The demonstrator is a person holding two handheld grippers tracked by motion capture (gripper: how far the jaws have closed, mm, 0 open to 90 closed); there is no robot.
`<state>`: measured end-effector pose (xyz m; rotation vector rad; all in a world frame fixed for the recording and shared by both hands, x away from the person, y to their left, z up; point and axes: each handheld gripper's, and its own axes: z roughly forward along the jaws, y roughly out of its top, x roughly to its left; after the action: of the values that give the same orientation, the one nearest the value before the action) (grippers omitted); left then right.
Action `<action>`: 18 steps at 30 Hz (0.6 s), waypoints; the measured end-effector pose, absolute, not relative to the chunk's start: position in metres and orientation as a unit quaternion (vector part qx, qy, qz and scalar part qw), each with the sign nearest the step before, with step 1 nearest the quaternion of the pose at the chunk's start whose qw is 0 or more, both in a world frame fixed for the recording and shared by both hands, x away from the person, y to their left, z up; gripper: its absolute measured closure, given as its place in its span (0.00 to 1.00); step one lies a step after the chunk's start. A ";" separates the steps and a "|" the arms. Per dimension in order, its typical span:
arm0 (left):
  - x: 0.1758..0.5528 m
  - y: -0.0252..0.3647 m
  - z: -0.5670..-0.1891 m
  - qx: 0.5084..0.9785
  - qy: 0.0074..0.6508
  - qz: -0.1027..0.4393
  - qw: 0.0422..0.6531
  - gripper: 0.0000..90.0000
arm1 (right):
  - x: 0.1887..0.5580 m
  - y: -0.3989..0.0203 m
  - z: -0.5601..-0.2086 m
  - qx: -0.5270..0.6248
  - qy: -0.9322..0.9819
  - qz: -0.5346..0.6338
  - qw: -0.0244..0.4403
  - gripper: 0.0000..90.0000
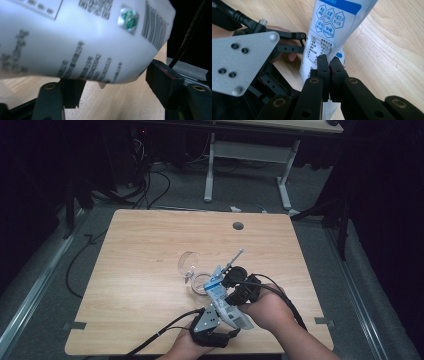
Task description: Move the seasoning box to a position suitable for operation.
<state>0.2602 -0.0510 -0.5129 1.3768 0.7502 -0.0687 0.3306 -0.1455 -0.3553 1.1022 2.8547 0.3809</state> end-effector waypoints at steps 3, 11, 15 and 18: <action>0.261 -0.052 -0.514 0.621 0.341 -0.027 0.706 0.42 | 0.332 -0.144 -0.356 0.355 0.926 0.124 0.026 0.99; 0.260 -0.052 -0.515 0.616 0.340 -0.009 0.710 0.52 | 0.336 -0.142 -0.356 0.353 0.927 0.123 0.026 0.99; 0.258 -0.051 -0.514 0.620 0.342 -0.003 0.707 0.55 | 0.336 -0.141 -0.357 0.357 0.926 0.121 0.028 0.99; 0.257 -0.049 -0.513 0.615 0.345 -0.003 0.709 0.57 | 0.336 -0.140 -0.357 0.359 0.925 0.123 0.031 0.98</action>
<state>0.2572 -0.0490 -0.5125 1.3654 0.7667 -0.0072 0.3359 -0.1401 -0.3568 1.1056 2.8483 0.3799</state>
